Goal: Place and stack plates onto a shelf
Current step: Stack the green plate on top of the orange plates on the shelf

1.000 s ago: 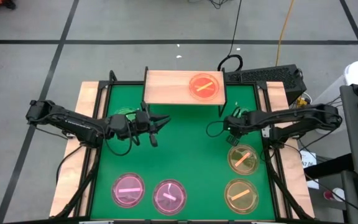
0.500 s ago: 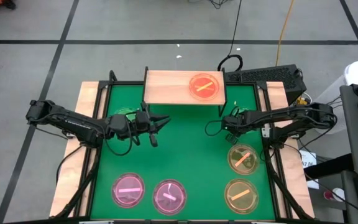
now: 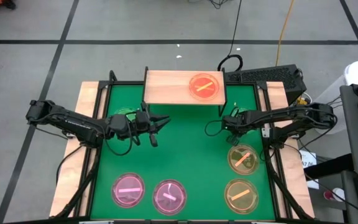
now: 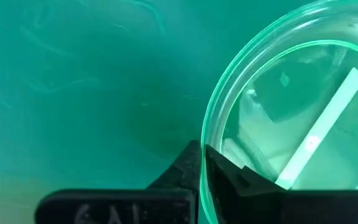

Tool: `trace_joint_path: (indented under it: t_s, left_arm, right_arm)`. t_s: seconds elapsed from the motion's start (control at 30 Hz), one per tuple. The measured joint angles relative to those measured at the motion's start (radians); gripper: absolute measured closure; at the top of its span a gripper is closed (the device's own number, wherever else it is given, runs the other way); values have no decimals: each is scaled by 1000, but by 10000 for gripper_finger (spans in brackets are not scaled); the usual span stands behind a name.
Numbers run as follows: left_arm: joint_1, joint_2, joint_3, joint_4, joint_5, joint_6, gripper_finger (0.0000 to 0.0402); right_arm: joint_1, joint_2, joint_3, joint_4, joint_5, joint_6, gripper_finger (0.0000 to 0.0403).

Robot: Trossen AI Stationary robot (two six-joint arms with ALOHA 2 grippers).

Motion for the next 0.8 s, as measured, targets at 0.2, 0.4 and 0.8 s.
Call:
trace_joint_path:
  t_s: [0.2,0.4,0.8]
  left_arm:
    - [0,0,0,0,0,-1,327]
    - [0,0,0,-1,0,-1,327]
    - [0,0,0,-4,0,-5,327]
  right_arm:
    - [24,-39,0,-23,-11,-3,402]
    - [73,-199,0,9,-236,0,402]
    - [169,-510,0,292,-428,-1,402]
